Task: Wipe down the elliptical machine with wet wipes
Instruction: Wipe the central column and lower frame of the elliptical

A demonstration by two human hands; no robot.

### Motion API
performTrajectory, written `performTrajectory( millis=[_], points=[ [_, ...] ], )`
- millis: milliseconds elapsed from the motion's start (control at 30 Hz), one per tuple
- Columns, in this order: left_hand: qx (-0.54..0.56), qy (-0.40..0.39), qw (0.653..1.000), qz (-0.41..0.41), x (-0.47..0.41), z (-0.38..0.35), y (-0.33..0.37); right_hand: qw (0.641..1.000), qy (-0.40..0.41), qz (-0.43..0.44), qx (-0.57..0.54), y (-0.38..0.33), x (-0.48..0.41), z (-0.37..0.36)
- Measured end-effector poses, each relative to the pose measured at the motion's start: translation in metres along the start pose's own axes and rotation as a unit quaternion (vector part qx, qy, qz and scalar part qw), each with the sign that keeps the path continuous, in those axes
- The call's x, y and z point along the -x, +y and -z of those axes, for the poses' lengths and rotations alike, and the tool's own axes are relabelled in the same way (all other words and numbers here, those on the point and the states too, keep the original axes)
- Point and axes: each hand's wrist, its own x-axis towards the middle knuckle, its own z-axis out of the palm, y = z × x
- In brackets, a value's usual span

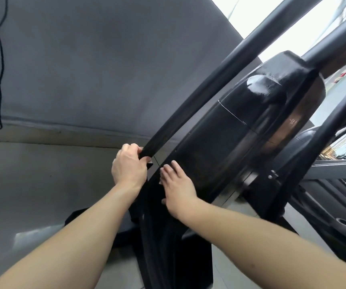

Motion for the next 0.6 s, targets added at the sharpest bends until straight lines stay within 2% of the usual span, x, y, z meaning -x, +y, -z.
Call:
performTrajectory(
  millis=[133, 267, 367, 500, 600],
  points=[
    [0.010, 0.009, 1.000, -0.009, 0.006, -0.003, 0.000, 0.992, 0.088, -0.081, -0.029, 0.057, 0.034, 0.005],
    [0.028, 0.002, 1.000, 0.002, 0.012, -0.003, -0.002, 0.981, 0.125, -0.144, -0.035, 0.101, 0.076, -0.005],
    [-0.015, -0.026, 0.999, 0.014, 0.025, -0.004, -0.010, 0.982, 0.135, -0.110, -0.071, 0.061, 0.080, -0.019],
    [-0.072, -0.082, 0.992, 0.063, 0.041, -0.002, -0.026, 0.995, 0.080, 0.026, -0.054, -0.031, 0.076, -0.047],
    [-0.126, -0.127, 0.977, 0.118, 0.042, -0.001, -0.032, 0.995, 0.082, 0.024, -0.048, -0.035, 0.085, -0.051]
  ],
)
